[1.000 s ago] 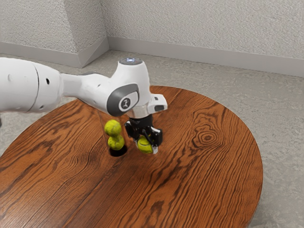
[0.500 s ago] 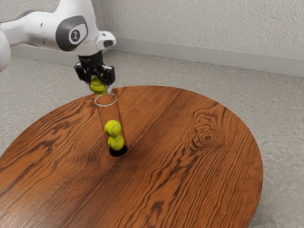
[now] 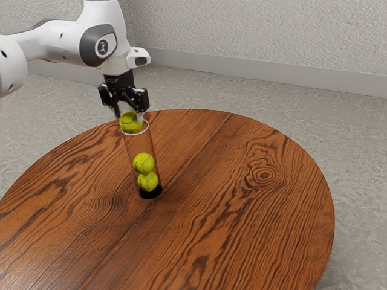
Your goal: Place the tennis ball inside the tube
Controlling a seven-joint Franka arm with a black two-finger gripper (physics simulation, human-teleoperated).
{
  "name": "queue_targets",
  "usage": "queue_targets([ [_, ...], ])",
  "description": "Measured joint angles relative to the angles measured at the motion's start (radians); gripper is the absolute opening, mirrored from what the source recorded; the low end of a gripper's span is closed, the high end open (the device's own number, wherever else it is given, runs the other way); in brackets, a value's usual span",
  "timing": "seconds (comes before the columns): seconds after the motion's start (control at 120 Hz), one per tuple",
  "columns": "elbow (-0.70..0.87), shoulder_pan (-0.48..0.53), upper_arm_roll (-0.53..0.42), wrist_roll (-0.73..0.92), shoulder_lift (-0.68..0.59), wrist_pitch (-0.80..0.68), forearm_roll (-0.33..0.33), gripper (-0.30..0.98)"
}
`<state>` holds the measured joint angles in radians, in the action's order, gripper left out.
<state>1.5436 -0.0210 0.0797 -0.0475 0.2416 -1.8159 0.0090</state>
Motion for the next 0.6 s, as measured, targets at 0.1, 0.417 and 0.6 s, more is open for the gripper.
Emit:
queue_targets([
  [0.1,0.004,-0.002,-0.001,0.011,-0.013,0.002,-0.005,0.59],
  [0.417,0.138,-0.051,-0.006,0.095,-0.254,0.052,0.003,0.66],
  [0.6,0.139,-0.062,-0.006,0.123,-0.320,0.104,0.008,0.68],
])
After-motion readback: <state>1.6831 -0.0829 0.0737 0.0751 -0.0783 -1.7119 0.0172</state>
